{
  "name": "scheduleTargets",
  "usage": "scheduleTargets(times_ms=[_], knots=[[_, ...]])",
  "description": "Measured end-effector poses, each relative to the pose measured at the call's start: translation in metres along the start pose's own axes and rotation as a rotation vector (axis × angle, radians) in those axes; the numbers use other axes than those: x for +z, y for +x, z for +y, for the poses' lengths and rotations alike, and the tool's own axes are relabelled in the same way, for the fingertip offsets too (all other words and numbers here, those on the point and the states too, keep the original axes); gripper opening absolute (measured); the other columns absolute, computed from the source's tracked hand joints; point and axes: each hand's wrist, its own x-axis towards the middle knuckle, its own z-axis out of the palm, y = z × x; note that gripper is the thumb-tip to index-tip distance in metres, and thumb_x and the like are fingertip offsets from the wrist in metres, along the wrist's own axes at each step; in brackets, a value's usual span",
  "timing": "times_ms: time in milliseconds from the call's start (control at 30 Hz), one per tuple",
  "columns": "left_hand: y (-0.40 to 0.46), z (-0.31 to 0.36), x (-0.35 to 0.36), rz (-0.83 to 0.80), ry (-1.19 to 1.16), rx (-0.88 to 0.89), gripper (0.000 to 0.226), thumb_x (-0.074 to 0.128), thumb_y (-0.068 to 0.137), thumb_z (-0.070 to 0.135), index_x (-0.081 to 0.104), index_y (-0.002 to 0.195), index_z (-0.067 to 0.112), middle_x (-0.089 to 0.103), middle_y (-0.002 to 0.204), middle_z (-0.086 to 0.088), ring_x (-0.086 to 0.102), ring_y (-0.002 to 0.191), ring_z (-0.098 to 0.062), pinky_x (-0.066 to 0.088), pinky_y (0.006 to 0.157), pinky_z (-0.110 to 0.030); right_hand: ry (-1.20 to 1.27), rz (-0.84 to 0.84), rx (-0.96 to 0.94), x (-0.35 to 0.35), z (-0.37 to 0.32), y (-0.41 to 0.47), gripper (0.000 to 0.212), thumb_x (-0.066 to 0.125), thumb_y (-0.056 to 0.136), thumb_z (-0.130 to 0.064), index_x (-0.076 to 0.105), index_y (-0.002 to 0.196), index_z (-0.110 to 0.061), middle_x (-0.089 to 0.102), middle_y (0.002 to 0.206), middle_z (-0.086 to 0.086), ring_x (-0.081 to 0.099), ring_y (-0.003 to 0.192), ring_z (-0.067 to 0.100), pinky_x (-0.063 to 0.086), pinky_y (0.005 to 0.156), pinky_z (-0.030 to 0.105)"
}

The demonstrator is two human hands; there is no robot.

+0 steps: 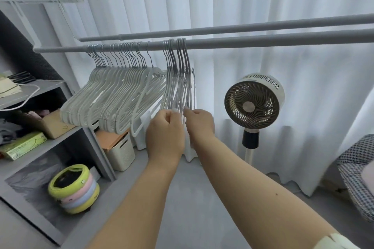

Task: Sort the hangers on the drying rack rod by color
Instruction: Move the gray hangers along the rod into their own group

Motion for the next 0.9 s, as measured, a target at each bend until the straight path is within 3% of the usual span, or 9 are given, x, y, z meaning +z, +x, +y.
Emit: scheduleTargets(times_ms=[133,233,333,400,500,567,667,733,900], knots=[[-0.004,0.012,0.008,-0.044,-0.074,0.034,0.013,0.048,0.096,0.023,0.060,0.092,0.026,0.063,0.082,0.012,0.061,0.083,-0.012,0.046,0.072,-0.029,0.070,0.046,-0.015,-0.014,-0.002,-0.008,0.023,0.056,0.084,-0.028,0.049,0.066,-0.015,0.039,0.062,0.006,0.034,0.060,0.021,0.030,0.058,0.032],[-0.008,0.018,0.020,-0.144,-0.139,-0.044,0.017,0.049,0.093,0.023,0.058,0.081,0.031,0.066,0.084,0.013,0.066,0.095,-0.018,0.052,0.088,-0.036,0.139,0.051,0.046,-0.027,0.001,-0.011,0.035,0.059,0.079,-0.023,0.047,0.046,-0.018,0.039,0.048,0.001,0.035,0.053,0.021,0.031,0.055,0.031],[-0.013,0.029,0.033,-0.260,-0.249,-0.162,0.022,0.044,0.076,0.035,0.062,0.077,0.023,0.072,0.089,-0.005,0.068,0.096,-0.029,0.052,0.093,-0.051,0.188,0.010,0.077,-0.047,0.004,-0.017,0.050,0.061,0.084,-0.022,0.055,0.034,-0.022,0.046,0.036,-0.010,0.042,0.038,0.015,0.032,0.049,0.024],[-0.016,0.036,0.041,-0.310,-0.318,-0.228,0.023,0.043,0.084,0.033,0.059,0.079,0.018,0.071,0.097,-0.015,0.068,0.092,-0.033,0.053,0.092,-0.053,0.240,0.036,0.064,-0.057,0.006,-0.017,0.039,0.061,0.083,-0.026,0.061,0.045,-0.020,0.056,0.043,-0.007,0.051,0.045,0.017,0.037,0.052,0.027],[-0.017,0.044,0.054,-0.364,-0.368,-0.301,0.026,0.037,0.101,0.021,0.052,0.080,0.022,0.067,0.094,-0.013,0.063,0.081,-0.027,0.054,0.080,-0.042,0.256,0.095,0.036,-0.071,0.004,-0.021,0.026,0.057,0.077,-0.035,0.066,0.062,-0.015,0.068,0.061,0.003,0.064,0.063,0.025,0.043,0.058,0.034],[-0.018,0.049,0.063,-0.401,-0.353,-0.318,0.023,0.037,0.101,0.020,0.053,0.084,0.017,0.065,0.091,-0.012,0.061,0.077,-0.026,0.052,0.073,-0.038,0.241,0.106,0.044,-0.086,0.003,-0.022,0.024,0.055,0.077,-0.027,0.066,0.061,-0.014,0.070,0.065,0.008,0.069,0.069,0.028,0.045,0.059,0.033],[-0.024,0.055,0.078,-0.437,-0.325,-0.282,0.018,0.042,0.097,0.012,0.054,0.107,0.003,0.061,0.088,-0.014,0.055,0.063,-0.024,0.048,0.056,-0.031,0.318,0.073,0.065,-0.114,0.002,-0.033,0.024,0.053,0.088,-0.007,0.062,0.067,-0.009,0.056,0.041,-0.003,0.052,0.033,0.009,0.036,0.039,0.014],[-0.030,0.057,0.089,-0.449,-0.288,-0.238,0.025,0.043,0.093,0.005,0.051,0.117,0.001,0.058,0.083,-0.013,0.052,0.057,-0.022,0.046,0.051,-0.030,0.349,0.124,0.068,-0.129,0.003,-0.040,0.015,0.053,0.091,-0.006,0.064,0.081,-0.006,0.053,0.045,-0.003,0.041,0.027,0.004,0.029,0.033,0.012],[-0.054,0.066,0.105,-0.431,-0.182,-0.146,0.009,0.044,0.092,0.007,0.053,0.089,0.009,0.053,0.070,-0.004,0.053,0.051,-0.017,0.046,0.051,-0.029,0.315,0.233,0.006,-0.167,0.006,-0.050,0.017,0.057,0.089,-0.012,0.067,0.102,-0.015,0.054,0.063,-0.002,0.042,0.042,0.007,0.032,0.037,0.016]])
